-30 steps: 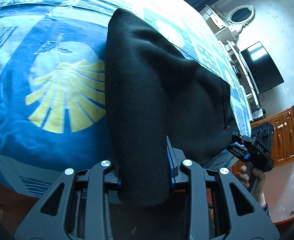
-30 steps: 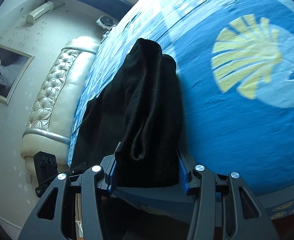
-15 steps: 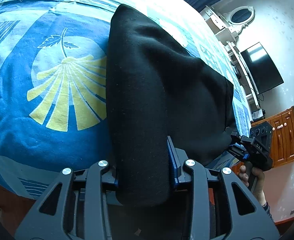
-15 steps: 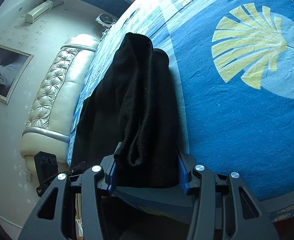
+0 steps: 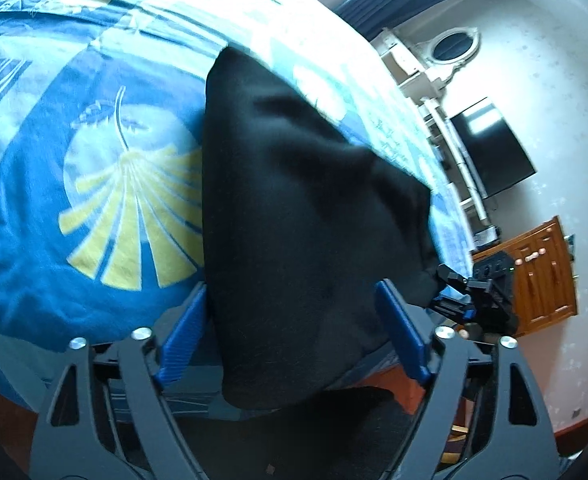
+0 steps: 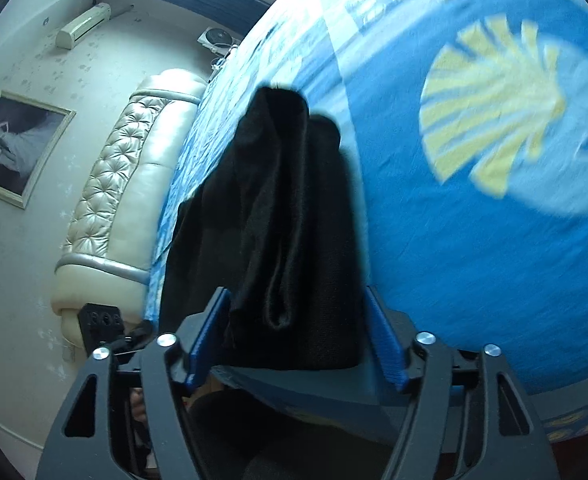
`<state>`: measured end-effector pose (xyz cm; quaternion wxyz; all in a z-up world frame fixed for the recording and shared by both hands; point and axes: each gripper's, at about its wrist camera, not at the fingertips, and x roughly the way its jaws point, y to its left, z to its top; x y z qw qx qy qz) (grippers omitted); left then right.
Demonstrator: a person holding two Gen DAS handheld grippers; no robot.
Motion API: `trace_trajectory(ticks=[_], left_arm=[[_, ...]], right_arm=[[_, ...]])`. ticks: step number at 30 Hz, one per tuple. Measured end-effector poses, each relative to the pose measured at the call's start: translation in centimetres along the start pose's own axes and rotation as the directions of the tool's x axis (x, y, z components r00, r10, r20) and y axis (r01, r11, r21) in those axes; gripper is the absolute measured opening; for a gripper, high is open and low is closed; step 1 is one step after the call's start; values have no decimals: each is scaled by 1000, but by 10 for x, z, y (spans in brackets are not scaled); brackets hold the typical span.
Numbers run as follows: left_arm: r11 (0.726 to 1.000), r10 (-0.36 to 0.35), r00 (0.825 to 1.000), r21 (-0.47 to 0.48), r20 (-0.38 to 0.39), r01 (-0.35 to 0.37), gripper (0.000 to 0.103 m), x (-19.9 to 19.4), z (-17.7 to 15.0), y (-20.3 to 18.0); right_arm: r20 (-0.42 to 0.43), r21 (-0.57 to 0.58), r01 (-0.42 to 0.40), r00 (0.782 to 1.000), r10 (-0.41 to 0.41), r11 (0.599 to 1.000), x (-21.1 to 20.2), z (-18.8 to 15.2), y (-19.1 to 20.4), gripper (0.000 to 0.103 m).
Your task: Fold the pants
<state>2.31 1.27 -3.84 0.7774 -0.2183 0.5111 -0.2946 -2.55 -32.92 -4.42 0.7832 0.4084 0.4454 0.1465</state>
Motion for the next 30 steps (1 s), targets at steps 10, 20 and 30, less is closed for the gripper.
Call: trace_trajectory(ticks=[10,20,30], left_arm=[[999,-3,1000,-49,-14,2,90,38,57,29],[995,-14,999,-100,-40,9,67,66,86,49],[998,67,998,18,-10,-66,23,60,94,30]], right_arm=[[5,60,-64,998,64,996,42,62,-8,75],[-82,-14,-53,995,52,998,84,83,10,52],[-4,-37,-117,993,117,992,75,81,22,37]])
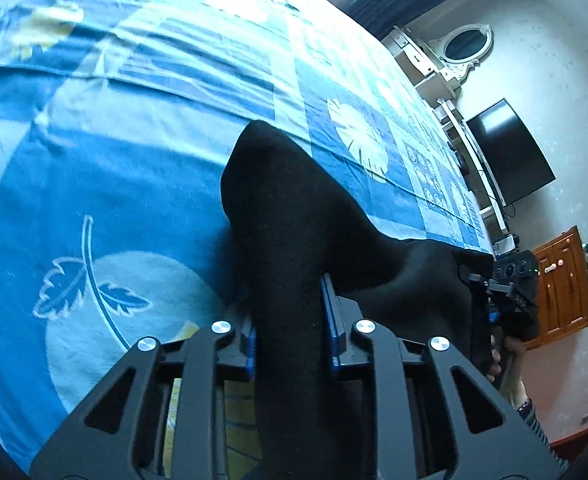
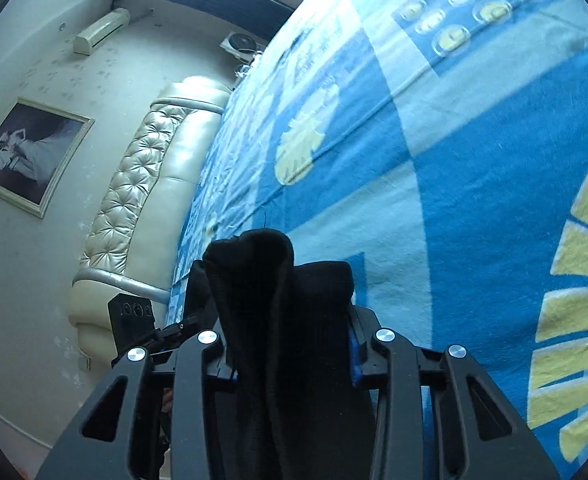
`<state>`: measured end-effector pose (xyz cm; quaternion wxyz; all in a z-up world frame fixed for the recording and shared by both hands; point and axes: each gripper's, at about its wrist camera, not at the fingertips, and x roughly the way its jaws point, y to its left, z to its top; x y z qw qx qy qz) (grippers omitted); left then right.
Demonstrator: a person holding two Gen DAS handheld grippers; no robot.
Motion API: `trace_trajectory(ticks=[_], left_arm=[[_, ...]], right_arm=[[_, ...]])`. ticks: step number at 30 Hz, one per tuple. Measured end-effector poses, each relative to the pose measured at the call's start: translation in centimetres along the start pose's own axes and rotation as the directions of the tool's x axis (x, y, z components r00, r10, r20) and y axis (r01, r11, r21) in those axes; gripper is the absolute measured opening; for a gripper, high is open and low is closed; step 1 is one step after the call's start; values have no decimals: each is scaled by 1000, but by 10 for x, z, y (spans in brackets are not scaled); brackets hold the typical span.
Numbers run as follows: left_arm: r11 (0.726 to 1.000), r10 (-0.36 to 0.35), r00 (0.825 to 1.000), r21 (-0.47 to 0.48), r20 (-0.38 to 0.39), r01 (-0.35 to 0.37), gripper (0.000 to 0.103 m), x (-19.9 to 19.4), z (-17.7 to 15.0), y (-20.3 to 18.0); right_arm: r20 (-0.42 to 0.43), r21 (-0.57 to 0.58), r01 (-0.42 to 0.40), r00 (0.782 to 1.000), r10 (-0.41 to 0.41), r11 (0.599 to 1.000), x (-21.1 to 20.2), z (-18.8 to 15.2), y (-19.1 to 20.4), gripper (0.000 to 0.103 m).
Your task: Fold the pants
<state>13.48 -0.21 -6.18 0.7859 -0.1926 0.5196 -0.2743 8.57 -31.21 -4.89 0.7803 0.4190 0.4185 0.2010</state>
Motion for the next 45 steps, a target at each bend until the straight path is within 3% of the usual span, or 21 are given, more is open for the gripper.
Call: trace_trajectory(ticks=[7,12,17,20,23,29,38,40,42,45], left_arm=[[997,76,996,14,53,-77,22,-13,32,0],[985,172,981,19,87,-174,22,-19,70,14],[963,270,962,-1,44,-270,23,3,84,30],[958,283,957,17,64,-285,27,8,81,32],[947,309,946,60,92,-315,29,12,75,29],[956,285,953,48,99,-291,32,13,76,36],[952,295,950,58,101,-301,36,12,76,36],[951,297,949,58,104,-304,44,10,76,36],[950,301,947,52,115,-308,63,4,74,37],[968,248,960,15,133,-252,78,-16,67,44]], right_arm=[[11,-33,-36,999,36,999,26,25,21,37],[16,-27,-56,998,57,998,60,49,30,37],[-9,28,3,1000,-2,1000,85,61,12,37],[-20,100,-23,999,25,995,88,60,-10,36],[-13,90,-31,999,32,995,87,58,-11,36],[-10,91,-40,999,41,995,85,55,-14,35],[-6,98,-51,999,52,994,85,55,-14,35],[-13,112,-62,998,64,992,86,57,-15,38],[-22,145,-88,995,92,985,83,60,-16,42],[-21,184,-104,994,109,977,69,57,-16,53]])
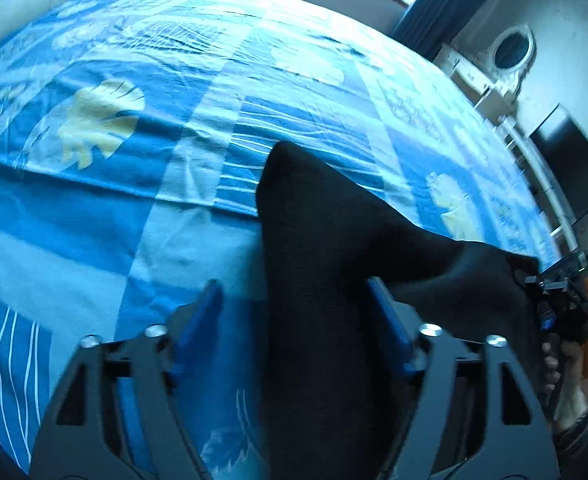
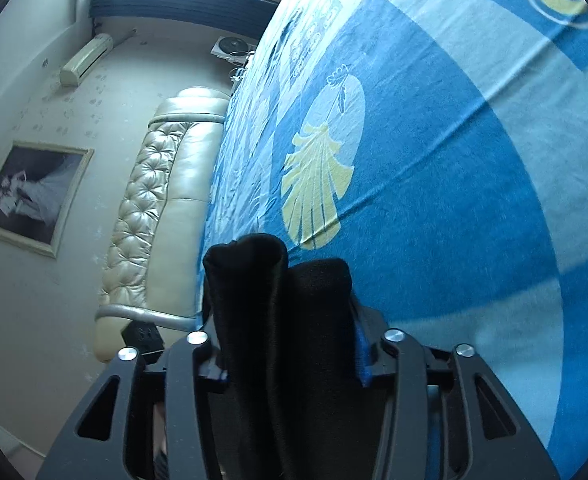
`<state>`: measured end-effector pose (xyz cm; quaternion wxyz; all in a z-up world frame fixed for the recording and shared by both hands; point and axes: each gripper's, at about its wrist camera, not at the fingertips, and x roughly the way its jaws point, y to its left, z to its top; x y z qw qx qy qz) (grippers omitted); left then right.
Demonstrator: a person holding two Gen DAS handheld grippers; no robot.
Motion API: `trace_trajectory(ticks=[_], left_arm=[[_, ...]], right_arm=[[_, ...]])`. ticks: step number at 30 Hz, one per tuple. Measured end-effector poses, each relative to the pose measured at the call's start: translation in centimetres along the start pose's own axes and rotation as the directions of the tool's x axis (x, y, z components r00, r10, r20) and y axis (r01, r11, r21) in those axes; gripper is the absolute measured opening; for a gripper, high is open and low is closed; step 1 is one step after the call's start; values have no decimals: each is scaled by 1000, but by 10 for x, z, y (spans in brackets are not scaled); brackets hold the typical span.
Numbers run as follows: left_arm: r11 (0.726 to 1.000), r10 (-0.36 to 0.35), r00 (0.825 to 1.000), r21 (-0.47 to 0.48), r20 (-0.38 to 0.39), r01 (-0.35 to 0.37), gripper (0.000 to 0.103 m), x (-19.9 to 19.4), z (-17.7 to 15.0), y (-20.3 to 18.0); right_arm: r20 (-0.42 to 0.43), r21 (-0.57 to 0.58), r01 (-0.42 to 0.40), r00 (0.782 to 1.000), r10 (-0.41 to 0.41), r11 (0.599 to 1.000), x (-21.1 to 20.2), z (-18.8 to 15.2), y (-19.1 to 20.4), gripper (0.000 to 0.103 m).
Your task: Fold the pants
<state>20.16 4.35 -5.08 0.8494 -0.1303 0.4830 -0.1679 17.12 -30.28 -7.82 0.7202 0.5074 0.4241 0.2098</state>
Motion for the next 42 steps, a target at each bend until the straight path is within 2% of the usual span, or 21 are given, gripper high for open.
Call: trace_trajectory(ticks=[2,4,7,9,12,16,21,24,25,26,27,28,31,33,36,42], left_arm=[[999,-29,1000,-32,8,29,86,-17,-8,11],[996,-54,999,-67,0,54,90,-28,-18,20],[982,-117,992,-151,-34,111,90,-44,-39,37],[961,-186,981,-219,-55,170,90,-51,-60,45],[949,-224,973,-241,-59,204,90,-57,-82,43],[943,-263,963,-227,-65,242,90,-60,-100,28],[929,-285,956,-266,-66,258,90,-49,-102,21],[914,-297,953,-305,-54,268,90,-44,-101,21],[914,-297,953,-308,-56,266,86,-42,-101,19],[914,-297,953,-308,-63,265,68,-40,-100,17],[917,-295,952,-306,-88,256,60,-37,-100,14],[925,-273,957,-300,-98,233,58,-35,-100,12],[940,-241,965,-273,-99,207,46,-38,-97,4],[942,-238,967,-265,-95,206,36,-43,-96,1],[944,-233,968,-260,-94,202,31,-48,-93,-3],[953,-215,971,-239,-104,185,29,-58,-96,-10]], right_arm=[[13,6,-2,1000,2,1000,-13,-5,0,64],[35,18,5,999,-6,1000,-33,-11,-1,69],[63,24,31,998,-32,999,-62,-26,-6,72],[78,33,41,996,-44,999,-80,-40,-11,73],[81,45,31,996,-34,999,-93,-59,-16,73],[54,29,28,998,-29,999,-86,-78,-11,74],[20,14,35,999,-35,999,-58,-88,-5,74],[-5,-39,105,994,-105,994,-38,-92,5,76],[-8,-55,121,993,-121,991,-35,-95,9,78],[-6,-69,143,990,-144,987,-32,-96,12,75],[-7,-74,168,986,-169,983,-29,-96,14,71],[-20,-73,182,983,-184,981,-27,-96,13,55],[-23,-57,155,987,-156,986,-31,-94,9,42],[-18,-36,117,993,-118,992,-37,-94,7,38],[-10,-37,102,995,-103,994,-41,-97,11,36],[-15,-44,100,995,-101,994,-51,-107,18,35]])
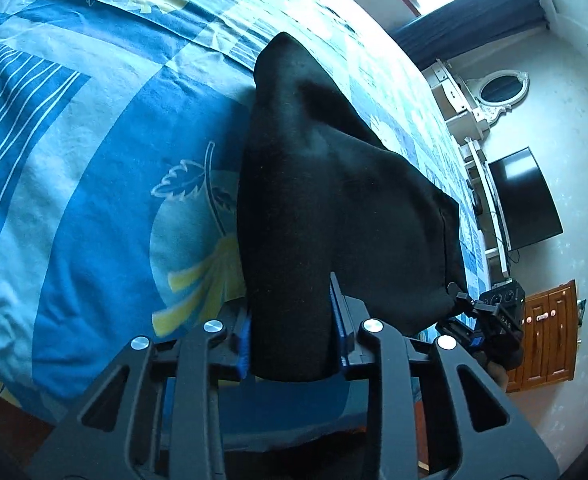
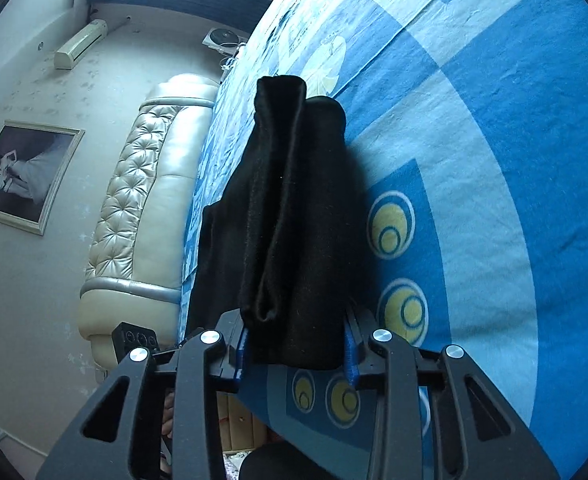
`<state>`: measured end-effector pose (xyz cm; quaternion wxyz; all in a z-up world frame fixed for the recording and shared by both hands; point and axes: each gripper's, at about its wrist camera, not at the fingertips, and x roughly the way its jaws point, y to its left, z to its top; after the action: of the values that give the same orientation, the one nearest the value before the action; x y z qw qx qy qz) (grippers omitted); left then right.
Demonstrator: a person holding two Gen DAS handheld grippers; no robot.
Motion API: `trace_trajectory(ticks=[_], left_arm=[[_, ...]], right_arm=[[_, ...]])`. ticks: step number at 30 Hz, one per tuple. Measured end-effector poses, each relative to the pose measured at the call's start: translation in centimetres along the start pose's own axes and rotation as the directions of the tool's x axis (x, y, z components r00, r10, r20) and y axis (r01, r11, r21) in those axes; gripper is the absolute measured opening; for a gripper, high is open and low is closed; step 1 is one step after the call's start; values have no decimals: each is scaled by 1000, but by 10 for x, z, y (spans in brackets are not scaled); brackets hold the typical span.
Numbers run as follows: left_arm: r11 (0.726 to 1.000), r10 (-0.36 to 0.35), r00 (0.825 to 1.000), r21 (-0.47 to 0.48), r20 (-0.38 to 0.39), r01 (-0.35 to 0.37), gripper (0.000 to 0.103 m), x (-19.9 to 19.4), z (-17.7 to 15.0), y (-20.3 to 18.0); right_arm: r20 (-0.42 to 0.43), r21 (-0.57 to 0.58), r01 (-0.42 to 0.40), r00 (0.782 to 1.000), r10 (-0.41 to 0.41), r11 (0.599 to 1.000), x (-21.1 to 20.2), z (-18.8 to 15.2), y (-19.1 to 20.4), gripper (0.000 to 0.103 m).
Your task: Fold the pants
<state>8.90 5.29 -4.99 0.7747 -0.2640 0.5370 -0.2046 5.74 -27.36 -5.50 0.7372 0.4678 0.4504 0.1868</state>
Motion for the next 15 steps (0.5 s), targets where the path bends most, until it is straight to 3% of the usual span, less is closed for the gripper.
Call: trace_trajectory(ticks=[11,15], left_arm=[[998,11,1000,62,-15,-10,30,1,-25,9],[998,-39,999,40,-14,39,32,6,-26,23]], right_arm=[[-21,25,-10,1000,11,1000,-9,-26,-27,35],[-16,31,-31,999,32,999,-10,-28,-35,35]])
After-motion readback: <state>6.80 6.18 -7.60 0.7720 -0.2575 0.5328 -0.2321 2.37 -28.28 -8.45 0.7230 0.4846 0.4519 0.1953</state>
